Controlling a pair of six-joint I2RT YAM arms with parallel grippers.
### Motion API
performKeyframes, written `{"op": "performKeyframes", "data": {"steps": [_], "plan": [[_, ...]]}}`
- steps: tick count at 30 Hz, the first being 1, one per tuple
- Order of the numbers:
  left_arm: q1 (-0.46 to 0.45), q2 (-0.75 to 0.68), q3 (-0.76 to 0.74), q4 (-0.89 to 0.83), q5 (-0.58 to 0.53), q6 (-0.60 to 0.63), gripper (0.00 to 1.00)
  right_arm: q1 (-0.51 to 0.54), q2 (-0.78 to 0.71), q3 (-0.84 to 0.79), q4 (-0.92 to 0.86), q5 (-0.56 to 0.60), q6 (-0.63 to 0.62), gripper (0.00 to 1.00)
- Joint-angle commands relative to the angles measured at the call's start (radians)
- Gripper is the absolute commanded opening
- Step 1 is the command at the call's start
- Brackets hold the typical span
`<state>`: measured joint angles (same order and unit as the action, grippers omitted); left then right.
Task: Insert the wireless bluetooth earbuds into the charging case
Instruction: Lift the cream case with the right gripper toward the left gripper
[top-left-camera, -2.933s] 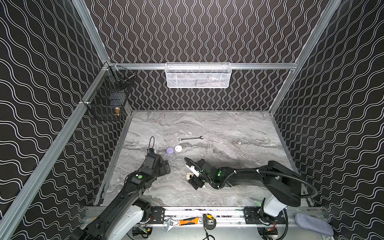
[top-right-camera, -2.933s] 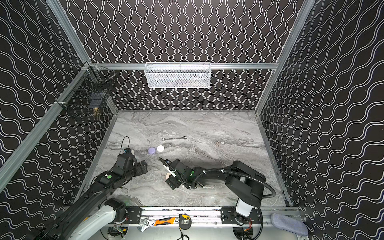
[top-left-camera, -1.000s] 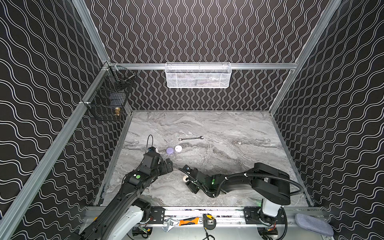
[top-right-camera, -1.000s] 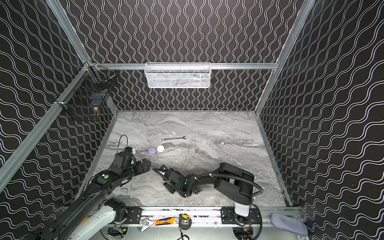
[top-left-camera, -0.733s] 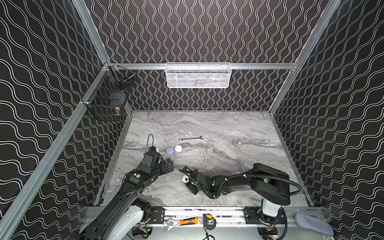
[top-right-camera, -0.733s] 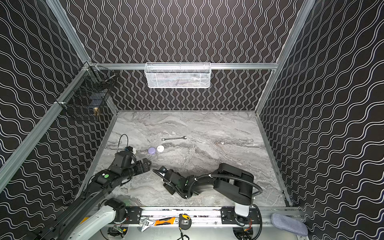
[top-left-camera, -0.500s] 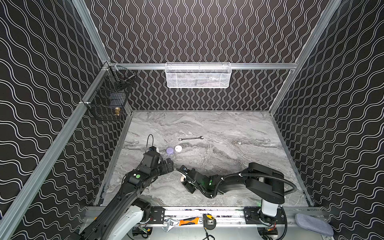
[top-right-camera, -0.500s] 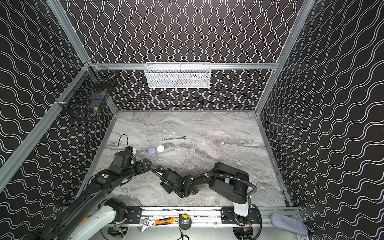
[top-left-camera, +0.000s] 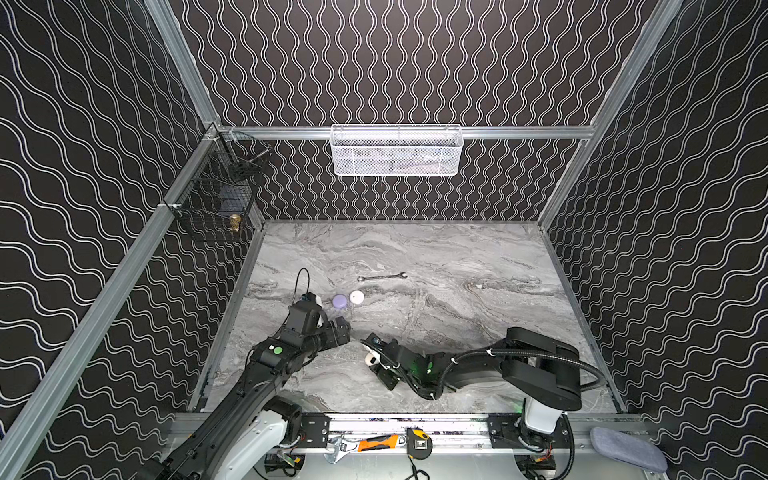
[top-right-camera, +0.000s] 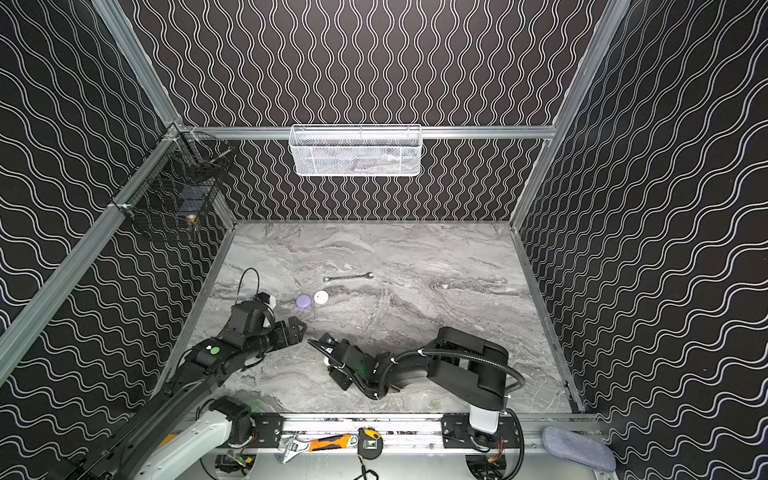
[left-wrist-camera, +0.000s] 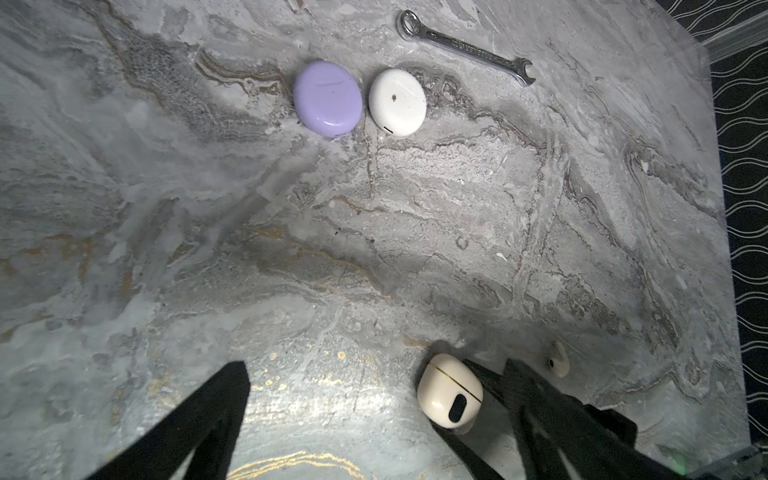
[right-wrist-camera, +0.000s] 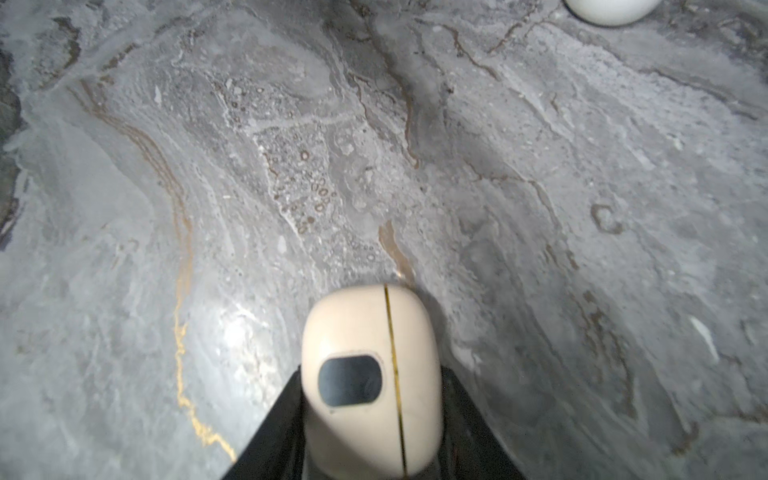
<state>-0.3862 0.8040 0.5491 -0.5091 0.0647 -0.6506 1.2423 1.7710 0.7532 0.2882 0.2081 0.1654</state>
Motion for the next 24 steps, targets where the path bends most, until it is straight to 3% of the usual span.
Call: {"op": "performKeyframes", "data": {"steps": [1,6,10,15,24], "plan": [[0.001,0.002,0.005,0.058,0.105,0.029,0.96,0.0,-0.09,-0.052,0.002,0.04,0.004,0.26],[0.001,-0.023,0.022,0.135,0.331,0.032,0.91,0.003,-0.28,-0.122,0.074,0.142,-0.066,0.26],[0.001,-0.058,0.072,0.133,0.448,0.03,0.9,0.017,-0.386,-0.146,0.15,0.199,-0.152,0.2],[0.001,-0.075,0.149,0.099,0.555,0.053,0.88,0.04,-0.473,-0.176,0.277,0.237,-0.277,0.19],[0.001,-0.073,0.253,0.02,0.682,0.092,0.81,0.06,-0.554,-0.134,0.334,0.219,-0.444,0.2]]}}
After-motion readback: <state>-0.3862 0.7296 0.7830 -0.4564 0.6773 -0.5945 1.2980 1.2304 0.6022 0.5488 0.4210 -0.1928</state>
